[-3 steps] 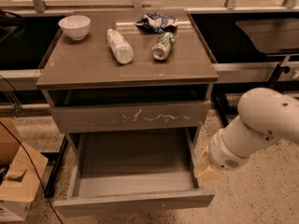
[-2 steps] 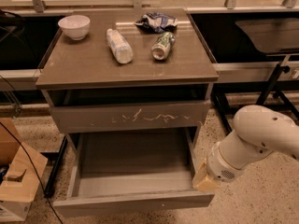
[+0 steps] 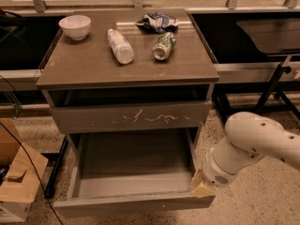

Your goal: Close middle drawer

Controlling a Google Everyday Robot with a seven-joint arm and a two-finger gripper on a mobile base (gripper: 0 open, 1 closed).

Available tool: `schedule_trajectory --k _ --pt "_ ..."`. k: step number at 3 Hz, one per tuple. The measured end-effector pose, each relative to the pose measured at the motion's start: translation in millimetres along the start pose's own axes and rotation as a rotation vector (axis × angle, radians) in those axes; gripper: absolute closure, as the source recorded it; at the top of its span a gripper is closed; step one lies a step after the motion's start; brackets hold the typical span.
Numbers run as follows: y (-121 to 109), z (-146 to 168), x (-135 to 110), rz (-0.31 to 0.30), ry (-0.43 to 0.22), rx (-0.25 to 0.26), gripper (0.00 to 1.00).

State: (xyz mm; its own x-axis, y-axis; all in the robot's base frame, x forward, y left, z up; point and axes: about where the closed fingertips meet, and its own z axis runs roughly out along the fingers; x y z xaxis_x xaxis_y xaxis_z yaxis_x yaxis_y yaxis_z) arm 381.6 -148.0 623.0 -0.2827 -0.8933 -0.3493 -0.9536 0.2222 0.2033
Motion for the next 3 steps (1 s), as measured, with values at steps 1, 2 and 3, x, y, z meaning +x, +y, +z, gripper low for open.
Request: schedule_trajectory --k 1,2,3 --pt "4 57 -2 -0.005 0.01 -0.059 1.0" --pt "8 101 4 0.028 0.039 -0.112 1.0" --pt "5 141 17 0.083 0.032 -0.149 1.0"
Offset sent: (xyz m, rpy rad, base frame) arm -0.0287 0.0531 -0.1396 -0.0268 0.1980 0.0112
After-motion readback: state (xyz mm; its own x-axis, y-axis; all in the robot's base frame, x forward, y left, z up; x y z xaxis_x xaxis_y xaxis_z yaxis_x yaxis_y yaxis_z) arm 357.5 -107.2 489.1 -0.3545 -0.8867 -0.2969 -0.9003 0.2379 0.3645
